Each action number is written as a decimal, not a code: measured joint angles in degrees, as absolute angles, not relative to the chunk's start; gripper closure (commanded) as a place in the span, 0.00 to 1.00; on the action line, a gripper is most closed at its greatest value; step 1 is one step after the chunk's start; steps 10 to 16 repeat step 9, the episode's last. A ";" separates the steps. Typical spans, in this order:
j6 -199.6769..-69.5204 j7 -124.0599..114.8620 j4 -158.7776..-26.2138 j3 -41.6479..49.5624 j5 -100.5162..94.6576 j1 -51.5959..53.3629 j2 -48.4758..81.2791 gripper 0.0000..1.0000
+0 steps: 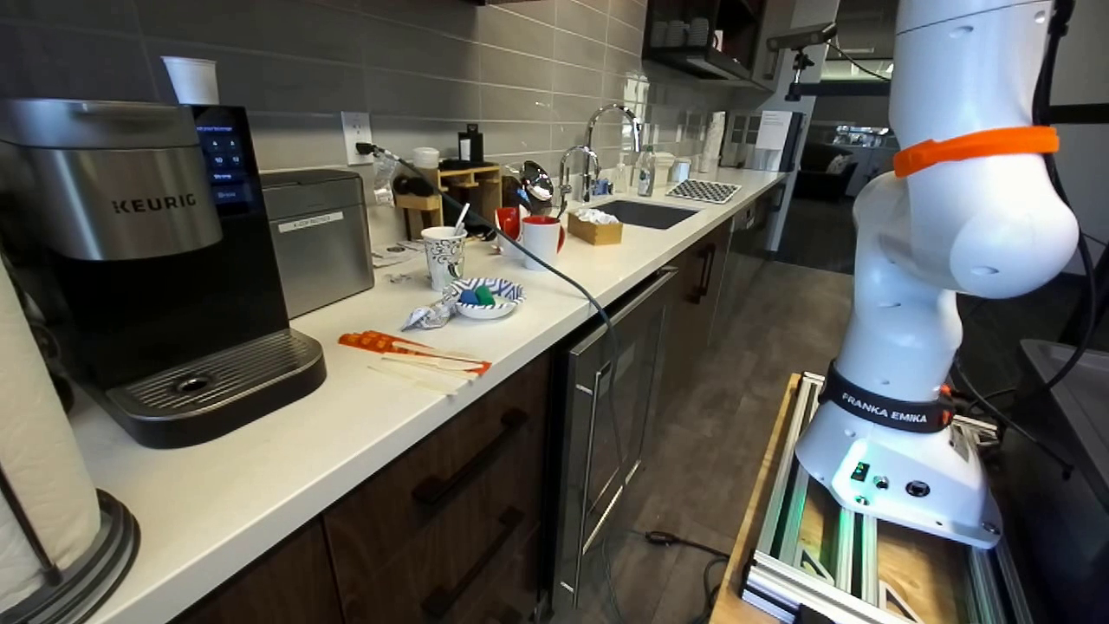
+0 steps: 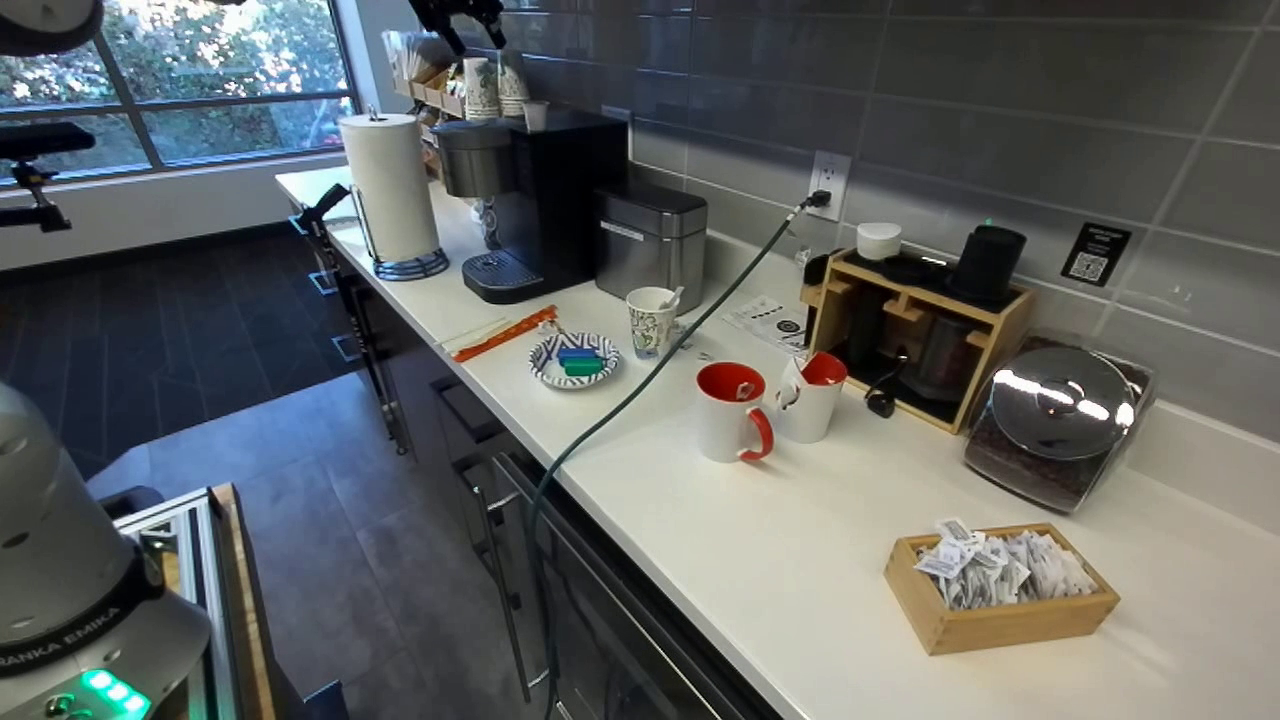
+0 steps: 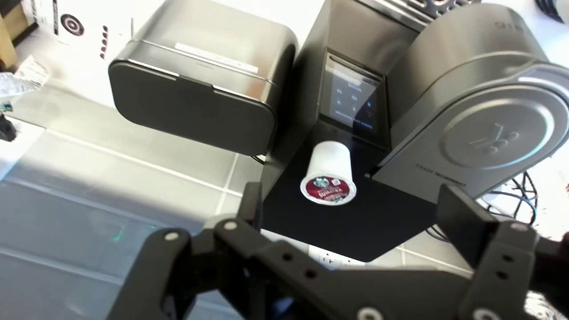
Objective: Put the white object on top of the coffee machine
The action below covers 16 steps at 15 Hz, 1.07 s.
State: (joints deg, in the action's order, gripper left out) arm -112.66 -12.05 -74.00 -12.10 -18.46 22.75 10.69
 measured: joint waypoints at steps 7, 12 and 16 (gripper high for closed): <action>-98.68 -14.79 -93.94 -11.69 -17.50 22.06 -4.53 0.00; -97.56 -15.23 -100.25 -12.22 -14.70 20.49 -8.61 0.00; -97.56 -15.23 -100.25 -12.22 -14.70 20.49 -8.61 0.00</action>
